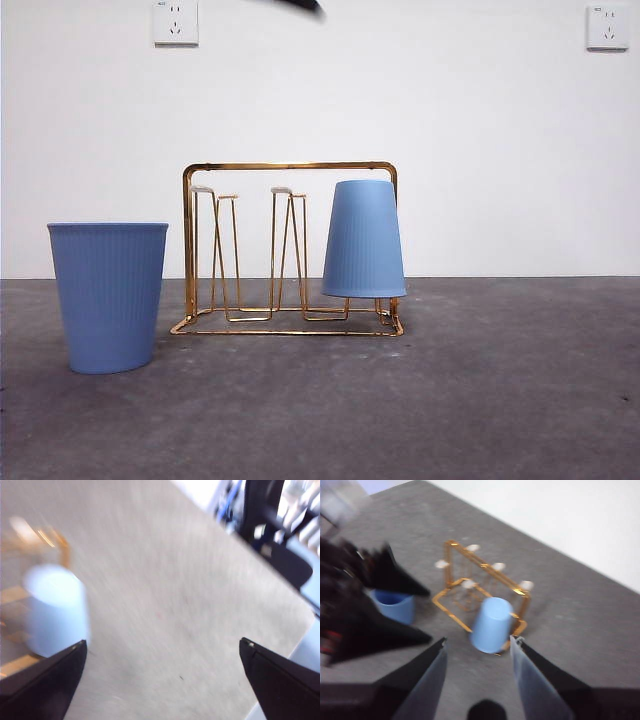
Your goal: Pick up cup 1,put cup 1 in the cup rack,pick up cup 2,put cup 2 in the cup rack
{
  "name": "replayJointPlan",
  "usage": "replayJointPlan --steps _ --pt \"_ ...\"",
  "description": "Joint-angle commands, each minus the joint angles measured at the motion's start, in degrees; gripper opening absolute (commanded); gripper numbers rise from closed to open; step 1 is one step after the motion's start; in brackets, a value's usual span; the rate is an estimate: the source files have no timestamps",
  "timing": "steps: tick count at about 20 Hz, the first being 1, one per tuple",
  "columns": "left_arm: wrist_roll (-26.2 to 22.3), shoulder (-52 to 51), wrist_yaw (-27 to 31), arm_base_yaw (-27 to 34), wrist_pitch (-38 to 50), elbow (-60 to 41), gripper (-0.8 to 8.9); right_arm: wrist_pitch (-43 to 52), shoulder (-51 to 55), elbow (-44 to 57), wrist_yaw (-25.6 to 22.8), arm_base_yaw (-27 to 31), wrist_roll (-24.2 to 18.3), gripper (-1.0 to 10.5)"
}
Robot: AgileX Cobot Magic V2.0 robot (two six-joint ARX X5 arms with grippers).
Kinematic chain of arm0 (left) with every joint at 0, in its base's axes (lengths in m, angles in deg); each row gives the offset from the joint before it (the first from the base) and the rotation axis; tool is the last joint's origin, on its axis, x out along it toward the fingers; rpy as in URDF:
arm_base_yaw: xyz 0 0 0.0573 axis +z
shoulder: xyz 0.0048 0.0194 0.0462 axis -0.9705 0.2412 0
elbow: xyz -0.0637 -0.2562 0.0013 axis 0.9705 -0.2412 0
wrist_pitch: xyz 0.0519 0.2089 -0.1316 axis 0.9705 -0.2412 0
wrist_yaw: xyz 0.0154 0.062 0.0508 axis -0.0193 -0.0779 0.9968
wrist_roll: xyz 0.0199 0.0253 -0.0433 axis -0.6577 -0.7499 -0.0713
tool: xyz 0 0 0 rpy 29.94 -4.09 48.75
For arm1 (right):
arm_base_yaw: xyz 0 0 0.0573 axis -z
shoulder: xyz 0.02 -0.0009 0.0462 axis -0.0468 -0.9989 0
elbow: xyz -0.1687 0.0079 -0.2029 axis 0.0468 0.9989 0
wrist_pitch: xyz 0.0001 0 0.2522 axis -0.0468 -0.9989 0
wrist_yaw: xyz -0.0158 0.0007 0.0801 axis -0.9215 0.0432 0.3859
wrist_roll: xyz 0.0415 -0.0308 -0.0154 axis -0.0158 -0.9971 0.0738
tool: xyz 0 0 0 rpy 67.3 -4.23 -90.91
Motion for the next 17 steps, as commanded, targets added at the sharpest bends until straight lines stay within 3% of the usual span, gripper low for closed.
replayJointPlan --steps 1,9,13,17 --pt "-4.0 -6.6 4.5 0.4 -4.3 -0.5 5.31 2.9 -3.2 0.3 3.7 0.0 2.5 2.2" --pt "-7.4 -26.1 23.4 0.6 -21.4 -0.5 5.30 14.5 -17.0 0.3 14.7 0.0 8.0 2.2" --pt "-7.4 -33.9 28.8 0.6 -27.3 -0.5 5.30 20.3 -24.7 0.3 18.5 0.0 10.8 2.3" --pt "-6.3 -40.0 30.6 0.6 -33.2 -0.5 5.30 25.5 -32.5 0.3 21.3 0.0 13.2 2.8"
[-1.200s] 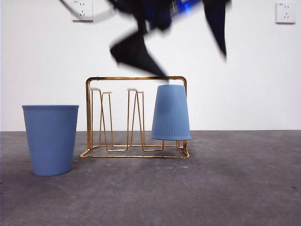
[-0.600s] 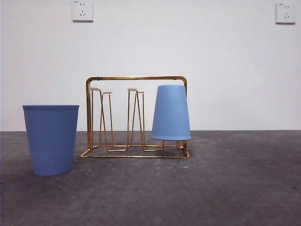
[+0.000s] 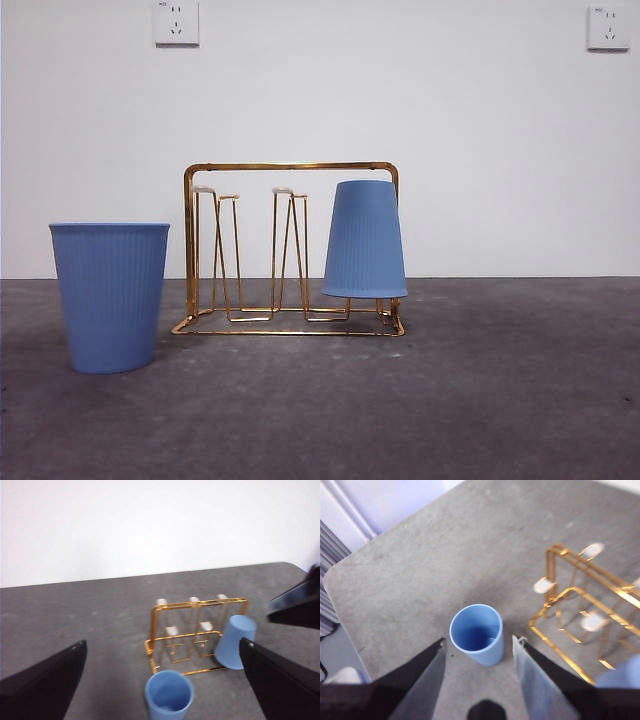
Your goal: Pick up cup 1,put cup 1 in the cup rack,pick up cup 2,put cup 2 in the cup rack
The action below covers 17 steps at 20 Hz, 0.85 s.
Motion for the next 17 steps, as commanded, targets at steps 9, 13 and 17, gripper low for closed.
replayJointPlan --steps 9,13,17 --pt "3.6 -6.1 3.1 0.2 -11.3 -0.5 5.30 7.1 -17.1 0.3 1.6 -0.1 7.0 4.5" --pt "3.6 -6.1 3.1 0.1 -11.3 -0.5 5.30 10.6 -21.6 0.3 1.6 -0.6 8.9 4.5" --pt "3.6 -6.1 3.0 0.0 -11.4 -0.5 5.30 12.9 -24.9 0.3 0.9 -1.7 10.1 4.4"
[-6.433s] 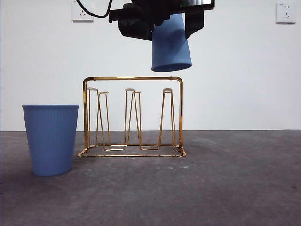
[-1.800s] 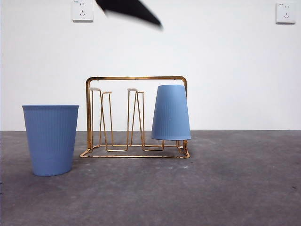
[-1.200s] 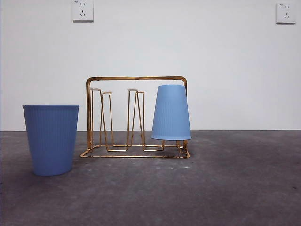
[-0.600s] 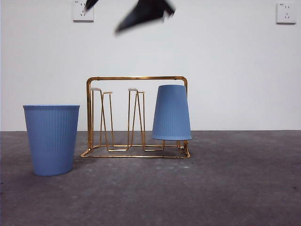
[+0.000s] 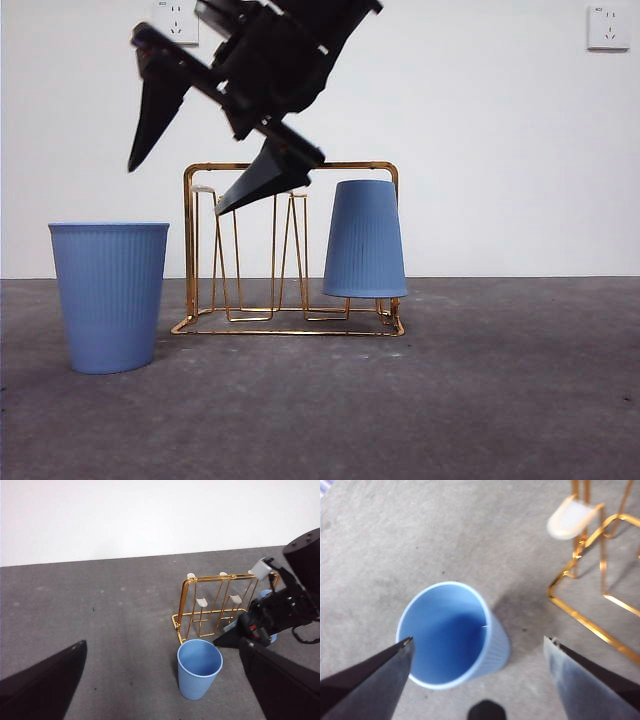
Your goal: Pick up cup 1,put cup 1 in the cup rack,pick up cup 2,put cup 2 in the cup rack
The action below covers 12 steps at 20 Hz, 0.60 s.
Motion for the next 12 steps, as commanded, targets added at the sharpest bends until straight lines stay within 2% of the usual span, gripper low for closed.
replayJointPlan --steps 1,6,9,12 --pt "0.6 -0.1 0.0 0.0 0.0 -0.4 5.30 0.4 -2.6 0.3 -0.6 -0.8 1.1 4.4" --pt "0.8 -0.1 -0.3 0.0 0.0 -0.4 5.30 2.0 -5.0 0.3 -2.7 -1.6 2.0 4.2" --pt "0.8 -0.1 -0.3 0.0 0.0 -0.4 5.30 3.1 -5.5 0.3 -3.1 -1.9 2.5 2.5" --pt "1.3 -0.1 -0.4 0.0 0.0 -0.4 5.30 2.7 -6.7 0.3 -3.5 -1.9 3.0 2.5"
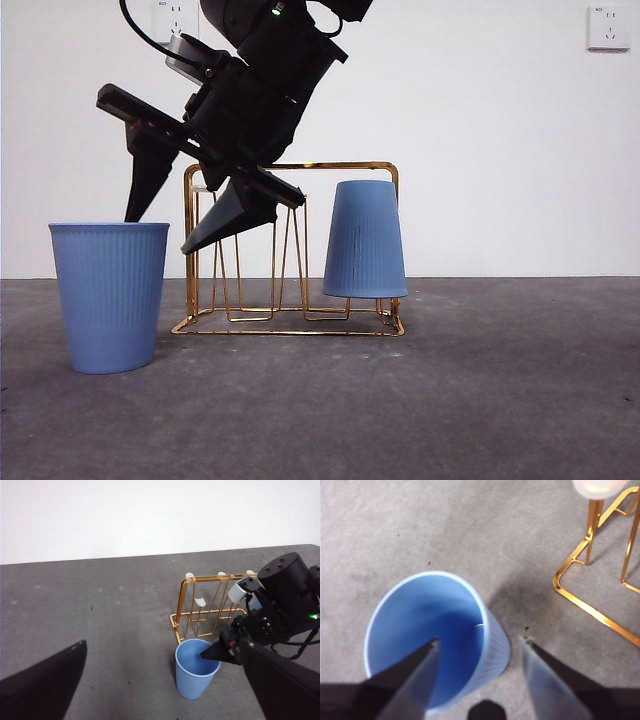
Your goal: Pick up cup 1,put cup 1 in the cup rack,pick up cup 2,put cup 2 in the cup rack
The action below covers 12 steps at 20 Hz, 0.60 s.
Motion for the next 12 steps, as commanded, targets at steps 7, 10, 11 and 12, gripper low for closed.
replayJointPlan --steps 7,10,11,12 --pt "1.0 -0.1 -1.4 0.1 0.4 -0.4 5.30 0.7 -2.5 0.3 -0.7 -0.2 0.9 -0.1" --pt "1.0 -0.1 -3.1 0.0 2.2 -0.4 5.30 0.8 -2.5 0.3 -0.5 -0.2 0.8 -0.1" --pt "1.0 -0.1 -3.1 -0.1 2.9 -0.4 5.30 1.0 -2.4 0.3 0.1 -0.2 0.9 -0.1" --pt "1.0 -0.1 -3.5 -0.2 3.8 -0.4 5.30 0.9 -1.9 0.3 0.5 -0.2 0.8 -0.1"
